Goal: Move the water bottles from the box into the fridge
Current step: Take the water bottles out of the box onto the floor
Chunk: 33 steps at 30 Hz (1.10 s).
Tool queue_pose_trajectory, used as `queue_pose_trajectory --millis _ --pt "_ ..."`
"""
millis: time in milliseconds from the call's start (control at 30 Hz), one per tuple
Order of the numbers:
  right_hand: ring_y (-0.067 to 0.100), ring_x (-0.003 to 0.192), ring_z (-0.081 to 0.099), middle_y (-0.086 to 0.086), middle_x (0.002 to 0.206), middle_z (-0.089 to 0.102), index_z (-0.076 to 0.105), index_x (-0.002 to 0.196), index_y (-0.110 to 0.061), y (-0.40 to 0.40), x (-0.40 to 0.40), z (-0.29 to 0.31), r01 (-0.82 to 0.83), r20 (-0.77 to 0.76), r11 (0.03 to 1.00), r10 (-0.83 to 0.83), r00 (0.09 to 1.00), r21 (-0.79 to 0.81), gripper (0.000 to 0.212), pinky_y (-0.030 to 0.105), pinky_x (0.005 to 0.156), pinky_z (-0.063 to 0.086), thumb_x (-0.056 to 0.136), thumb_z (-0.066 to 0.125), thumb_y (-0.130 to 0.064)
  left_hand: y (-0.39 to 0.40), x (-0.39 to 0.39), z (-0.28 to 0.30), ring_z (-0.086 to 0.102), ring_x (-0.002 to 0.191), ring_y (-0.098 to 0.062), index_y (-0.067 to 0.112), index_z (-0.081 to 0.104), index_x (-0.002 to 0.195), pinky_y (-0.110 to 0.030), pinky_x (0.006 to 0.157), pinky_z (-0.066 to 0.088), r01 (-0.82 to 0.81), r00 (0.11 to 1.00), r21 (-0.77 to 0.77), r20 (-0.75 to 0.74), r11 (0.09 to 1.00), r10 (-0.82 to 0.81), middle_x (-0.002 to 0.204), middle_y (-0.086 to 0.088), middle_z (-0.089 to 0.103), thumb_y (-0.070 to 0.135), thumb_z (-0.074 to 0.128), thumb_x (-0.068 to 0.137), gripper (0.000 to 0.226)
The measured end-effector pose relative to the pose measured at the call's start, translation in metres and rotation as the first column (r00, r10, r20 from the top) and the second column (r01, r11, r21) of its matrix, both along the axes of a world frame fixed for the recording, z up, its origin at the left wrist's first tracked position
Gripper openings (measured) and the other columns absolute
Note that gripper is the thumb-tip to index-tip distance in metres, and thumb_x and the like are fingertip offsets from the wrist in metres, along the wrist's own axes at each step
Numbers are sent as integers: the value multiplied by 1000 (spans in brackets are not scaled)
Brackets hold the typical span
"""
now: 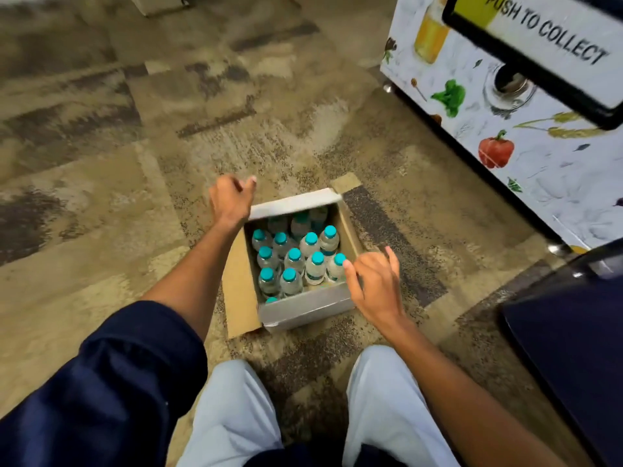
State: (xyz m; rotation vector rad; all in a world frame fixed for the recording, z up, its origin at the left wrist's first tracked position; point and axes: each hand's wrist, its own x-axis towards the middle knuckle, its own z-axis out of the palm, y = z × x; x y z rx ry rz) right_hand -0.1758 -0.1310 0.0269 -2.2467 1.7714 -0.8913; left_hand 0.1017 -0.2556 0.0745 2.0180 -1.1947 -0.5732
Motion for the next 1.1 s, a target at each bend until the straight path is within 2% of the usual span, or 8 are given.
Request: queue_pose_trajectory --millis 133,233,400,600,700,767,900,1100 --pt "6 56 49 -11 56 56 56 55 -23 39 -21 -4 -70 -62 996 73 995 57 38 44 108 38 91 61 -36 22 -7 -8 57 92 -22 8 62 101 -33 79 45 299 941 182 110 937 -321 99 -7 63 28 67 91 23" --pt "10 58 53 -9 58 57 58 55 -21 63 -29 -23 -125 -227 934 209 951 336 35 37 87 53 86 64 -36 42 -7 -21 51 116 -30 13 56 115 -37 90 42 301 917 286 176 910 -359 127 -13 56 33 67 90 34" --pt "18 112 57 -4 125 62 66 122 -23 81 -25 -50 -125 -251 719 393 885 683 31 32 96 48 95 56 -35 74 -3 -39 45 123 -34 13 46 129 -46 101 41 221 924 373 217 901 -317 136 -17 45 34 62 93 45" --pt "11 83 66 -2 101 68 69 108 -18 53 -5 -43 -80 -12 862 100 995 500 16 29 74 59 95 61 -21 101 8 -63 59 94 -22 13 60 105 -40 82 54 201 925 346 242 917 -294 109 -10 64 22 63 92 16" --pt "0 73 61 -5 94 66 65 117 -16 12 9 -18 -65 274 867 -84 958 494 21 14 64 54 97 58 -16 108 2 -71 61 94 -20 12 66 106 -38 84 55 246 935 294 179 924 -306 108 -7 67 12 62 91 16" --pt "4 75 64 -1 98 70 64 121 -16 -24 20 -11 -29 380 848 -205 902 528 25 19 66 54 98 56 -14 108 -3 -73 61 100 -21 12 65 115 -39 89 54 258 943 289 135 922 -305 113 -6 67 8 62 90 26" --pt "17 107 61 6 122 66 61 129 -13 -80 32 -17 -38 176 827 -74 982 561 33 29 91 50 98 49 -7 104 -5 -85 56 108 -23 20 54 131 -41 93 51 312 893 315 225 896 -390 123 -7 64 10 62 85 48" --pt "27 130 43 13 142 49 45 144 -6 -125 48 -17 -141 -47 924 168 985 355 45 42 113 37 99 46 -4 83 1 -85 37 132 -29 14 34 147 -45 111 37 325 836 230 383 917 -392 154 -9 34 10 62 87 67"
